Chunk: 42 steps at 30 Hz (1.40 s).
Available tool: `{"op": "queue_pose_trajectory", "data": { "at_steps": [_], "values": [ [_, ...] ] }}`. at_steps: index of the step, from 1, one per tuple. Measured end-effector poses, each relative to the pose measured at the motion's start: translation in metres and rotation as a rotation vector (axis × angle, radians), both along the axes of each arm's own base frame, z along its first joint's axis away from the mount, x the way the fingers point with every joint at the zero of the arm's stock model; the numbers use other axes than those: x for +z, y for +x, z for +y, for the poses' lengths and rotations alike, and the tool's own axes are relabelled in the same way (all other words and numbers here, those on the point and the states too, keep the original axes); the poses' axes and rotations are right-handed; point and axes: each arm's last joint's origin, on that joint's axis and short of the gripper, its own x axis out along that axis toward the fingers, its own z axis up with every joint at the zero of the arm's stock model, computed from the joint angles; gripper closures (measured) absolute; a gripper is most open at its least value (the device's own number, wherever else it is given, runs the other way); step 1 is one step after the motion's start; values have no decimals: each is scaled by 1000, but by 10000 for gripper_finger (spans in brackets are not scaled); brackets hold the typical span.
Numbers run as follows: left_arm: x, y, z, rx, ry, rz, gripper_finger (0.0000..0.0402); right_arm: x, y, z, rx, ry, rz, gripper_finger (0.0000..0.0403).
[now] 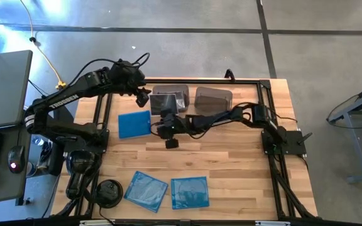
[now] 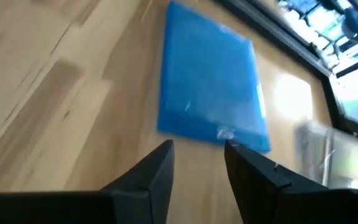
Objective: Pick & place jewel cases by type
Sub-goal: Put the black CD case into the left black bin, then put the bottom right blue CD case into the right black bin
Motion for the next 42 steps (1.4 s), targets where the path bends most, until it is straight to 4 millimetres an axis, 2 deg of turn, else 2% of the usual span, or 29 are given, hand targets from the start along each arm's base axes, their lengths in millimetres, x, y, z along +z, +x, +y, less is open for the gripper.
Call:
{"op": "queue_pose_trajectory", "data": {
  "at_steps": [5, 11, 15, 23, 28, 35, 42],
  "values": [
    [-2, -1, 0, 0, -5, 22, 192, 6, 8, -11, -21, 37, -40, 294],
    [-5, -4, -2, -11, -15, 66, 192, -1, 5, -24, 2, 83, -3, 353],
    [-5, -4, -2, -12, -17, 69, 192, -1, 4, -33, -74, 36, -6, 395],
    [-5, -4, -2, -12, -18, 69, 192, 1, 0, -60, -258, -54, -10, 396],
    [-5, -4, -2, -13, -19, 68, 192, 3, -2, -65, -303, -135, 11, 397],
    [-6, -5, -2, -13, -26, 82, 192, 32, -8, -49, -260, -150, 12, 400],
    [-10, -7, -5, 3, -107, 96, 192, 92, -35, -26, -294, -215, 44, 399]
  ]
}}
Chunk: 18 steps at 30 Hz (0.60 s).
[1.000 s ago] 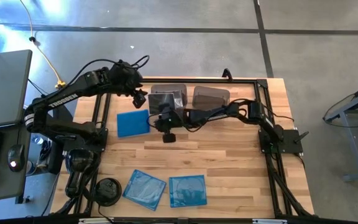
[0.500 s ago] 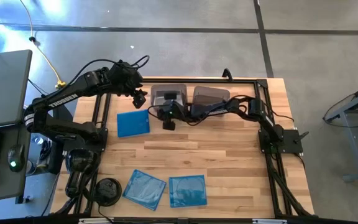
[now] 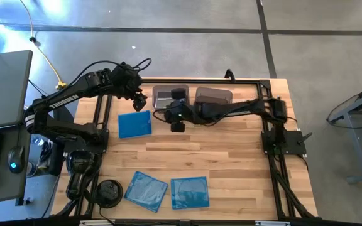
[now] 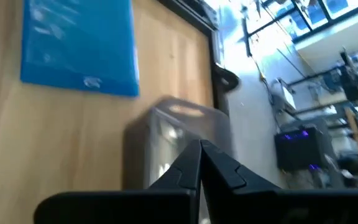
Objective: Pick & place jewel cases by type
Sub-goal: Put the bottom right blue CD case into the right black bin
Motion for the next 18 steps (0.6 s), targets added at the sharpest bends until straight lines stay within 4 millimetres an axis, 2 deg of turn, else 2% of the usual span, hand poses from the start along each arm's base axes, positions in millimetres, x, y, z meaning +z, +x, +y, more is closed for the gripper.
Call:
{"op": "queue_pose_trajectory", "data": {
  "at_steps": [6, 10, 15, 18],
  "values": [
    [-9, -1, -6, -15, -124, 17, 193, 51, -38, 18, -28, 26, 20, 401],
    [-40, 9, -21, -88, -186, 60, 193, 72, -62, 35, -28, 104, 30, 402],
    [-87, 25, -51, -154, -263, 45, 193, 74, -85, 63, -18, 190, 136, 402],
    [-104, 36, -75, -254, -302, -36, 193, 70, -92, 86, 33, 256, 200, 402]
  ]
}}
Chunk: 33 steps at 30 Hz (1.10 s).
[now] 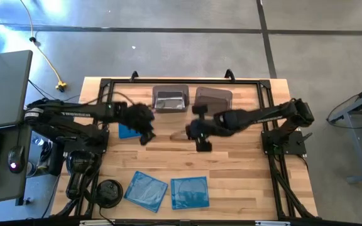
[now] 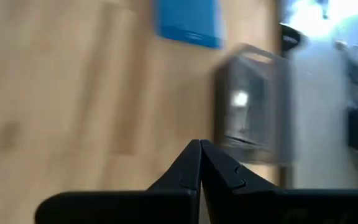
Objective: Pick & place jewel cases by type
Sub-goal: Put the bottom right blue CD case into the right black bin
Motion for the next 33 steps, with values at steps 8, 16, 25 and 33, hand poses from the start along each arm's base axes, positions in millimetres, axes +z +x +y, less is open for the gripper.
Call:
{"op": "queue_pose_trajectory", "data": {
  "at_steps": [8, 16, 25, 33],
  "values": [
    [3, 28, -43, -101, 110, -188, 193, -31, 6, 80, 249, 183, 69, 402],
    [-27, 53, -66, -181, 215, -133, 193, -106, 22, 154, 313, 188, 134, 403],
    [-45, 74, -69, -196, 235, -167, 193, -132, 17, 186, 240, 289, 129, 403],
    [-34, 82, -72, -257, 198, -315, 193, -147, 11, 189, 234, 345, 126, 403]
  ]
}}
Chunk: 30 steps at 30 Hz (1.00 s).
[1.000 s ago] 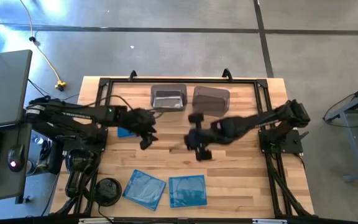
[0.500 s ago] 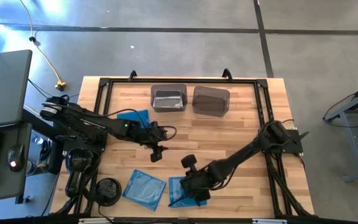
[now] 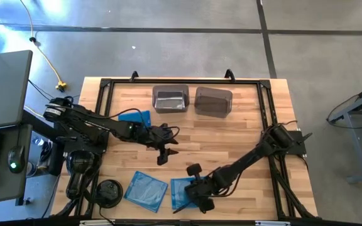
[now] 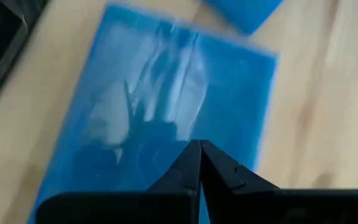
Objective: Pick & place jewel cases by type
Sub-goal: Put the bottom right blue CD case into the right black bin
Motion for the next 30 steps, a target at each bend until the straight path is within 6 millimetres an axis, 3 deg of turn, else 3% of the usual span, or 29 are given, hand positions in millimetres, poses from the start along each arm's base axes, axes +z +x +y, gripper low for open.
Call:
{"op": "queue_pose_trajectory", "data": {
  "at_steps": [4, 11, 16, 21, 25, 30],
  "values": [
    [1, 0, 0, -19, 41, -11, 192, -28, -11, -7, -2, 28, 40, 403],
    [1, 1, 0, -18, 46, -19, 192, -41, -20, -28, -93, 67, 8, 403],
    [1, 1, 0, -18, 46, -19, 192, -46, -26, -55, -151, -58, -1, 403],
    [1, 1, 2, 37, 75, -22, 192, -30, -29, -89, -162, -226, -34, 403],
    [0, 1, 6, 148, 141, -24, 192, 1, -30, -113, -222, -265, -71, 403],
    [-6, 2, 6, 139, 161, 4, 192, 32, -49, -123, -261, -234, -51, 403]
  ]
}}
